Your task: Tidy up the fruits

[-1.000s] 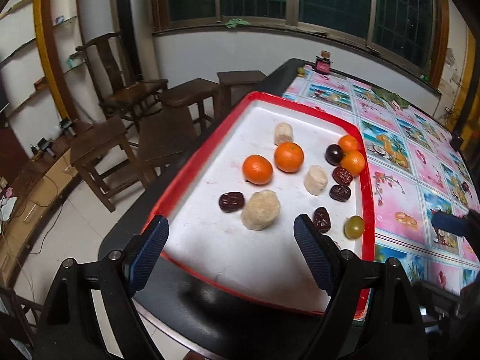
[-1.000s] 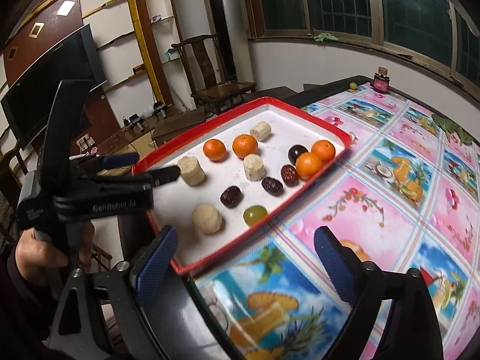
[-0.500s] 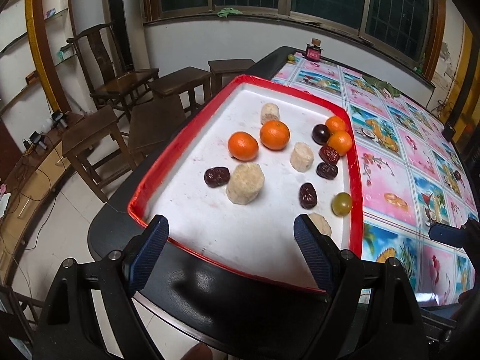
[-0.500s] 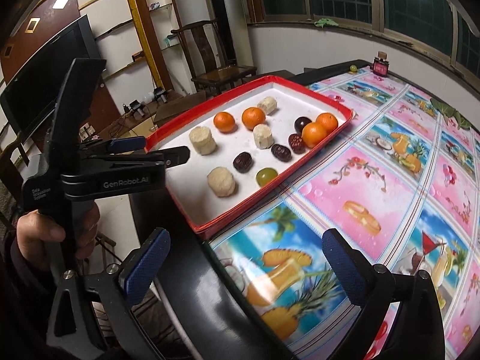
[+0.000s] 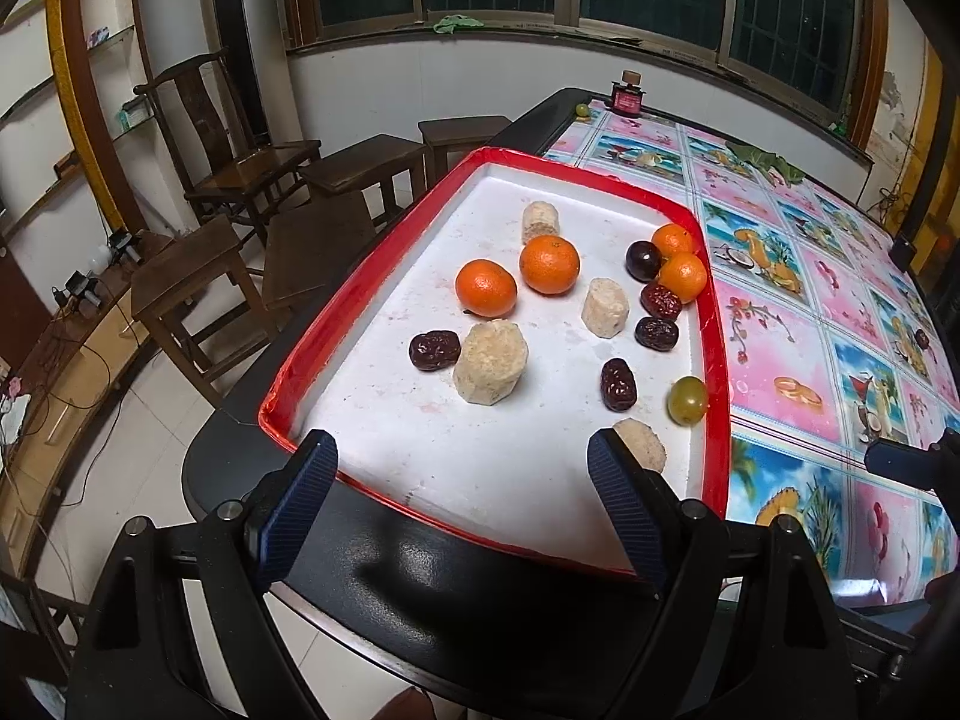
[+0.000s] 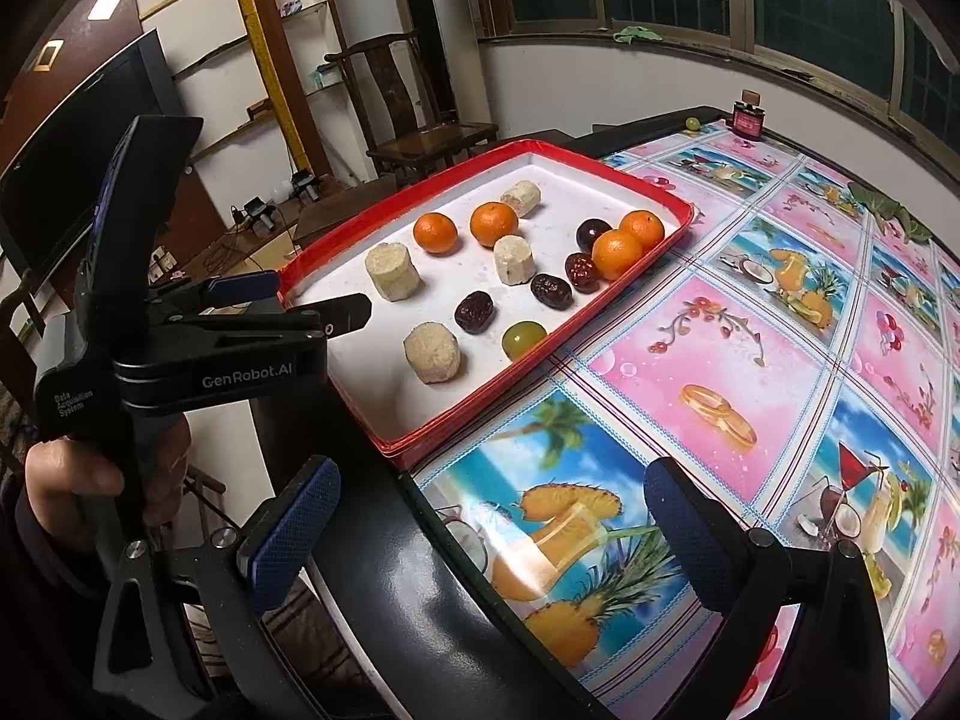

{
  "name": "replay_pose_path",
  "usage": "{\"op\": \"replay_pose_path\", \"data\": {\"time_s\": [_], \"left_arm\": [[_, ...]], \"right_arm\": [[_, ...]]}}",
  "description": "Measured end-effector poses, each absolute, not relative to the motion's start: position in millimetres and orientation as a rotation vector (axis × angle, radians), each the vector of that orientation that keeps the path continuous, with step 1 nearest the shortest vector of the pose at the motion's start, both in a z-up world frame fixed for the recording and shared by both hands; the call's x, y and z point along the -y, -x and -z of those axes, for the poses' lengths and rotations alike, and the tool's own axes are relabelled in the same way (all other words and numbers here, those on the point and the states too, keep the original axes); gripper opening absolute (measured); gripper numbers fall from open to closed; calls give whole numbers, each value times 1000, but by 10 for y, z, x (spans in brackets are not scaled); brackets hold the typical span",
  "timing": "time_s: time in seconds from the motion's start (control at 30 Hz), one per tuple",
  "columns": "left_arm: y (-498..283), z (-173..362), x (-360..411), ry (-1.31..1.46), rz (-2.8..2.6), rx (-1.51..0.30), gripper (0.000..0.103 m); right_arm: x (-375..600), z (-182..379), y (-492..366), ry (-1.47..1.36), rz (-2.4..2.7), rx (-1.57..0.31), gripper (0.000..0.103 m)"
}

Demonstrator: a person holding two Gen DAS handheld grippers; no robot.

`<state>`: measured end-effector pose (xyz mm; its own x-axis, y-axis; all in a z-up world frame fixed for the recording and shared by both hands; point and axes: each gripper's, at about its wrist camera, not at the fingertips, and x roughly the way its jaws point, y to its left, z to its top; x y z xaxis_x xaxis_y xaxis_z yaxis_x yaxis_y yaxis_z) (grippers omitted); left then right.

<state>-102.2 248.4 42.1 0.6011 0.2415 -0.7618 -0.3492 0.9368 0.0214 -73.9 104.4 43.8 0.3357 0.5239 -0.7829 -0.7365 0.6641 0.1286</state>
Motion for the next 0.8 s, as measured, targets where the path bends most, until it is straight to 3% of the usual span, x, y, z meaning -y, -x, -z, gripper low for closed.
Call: {"op": "replay_pose_path", "data": {"time_s": [0.8], "left_arm": [[1052, -434, -2428, 140, -338, -856, 86]], "right_arm": [[-1006, -453, 750, 265, -815, -898, 102]]}}
